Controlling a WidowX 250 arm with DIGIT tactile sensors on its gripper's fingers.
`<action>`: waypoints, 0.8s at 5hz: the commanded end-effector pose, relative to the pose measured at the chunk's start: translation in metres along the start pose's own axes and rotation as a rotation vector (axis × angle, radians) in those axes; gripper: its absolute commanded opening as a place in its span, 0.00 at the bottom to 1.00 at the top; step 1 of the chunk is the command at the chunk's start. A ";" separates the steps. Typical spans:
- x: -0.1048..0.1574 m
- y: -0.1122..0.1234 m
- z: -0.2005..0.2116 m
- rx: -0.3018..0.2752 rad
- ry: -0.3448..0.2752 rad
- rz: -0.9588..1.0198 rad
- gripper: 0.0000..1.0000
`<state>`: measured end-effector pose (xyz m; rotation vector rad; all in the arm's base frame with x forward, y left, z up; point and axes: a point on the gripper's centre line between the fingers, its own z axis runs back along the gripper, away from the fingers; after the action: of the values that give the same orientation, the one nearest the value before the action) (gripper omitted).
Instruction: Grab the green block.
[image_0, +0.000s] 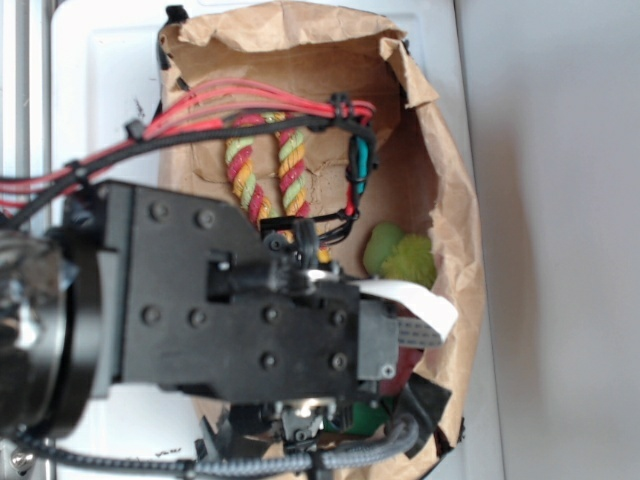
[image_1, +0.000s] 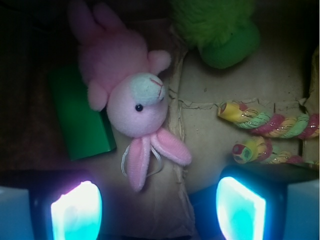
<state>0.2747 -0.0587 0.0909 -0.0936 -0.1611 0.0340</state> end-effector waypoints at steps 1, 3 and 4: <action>0.005 0.015 0.004 -0.039 -0.059 0.009 1.00; 0.021 0.048 0.007 -0.015 -0.087 0.140 1.00; 0.031 0.065 0.004 0.003 -0.085 0.193 1.00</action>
<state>0.2951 0.0048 0.0781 -0.1047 -0.1864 0.2248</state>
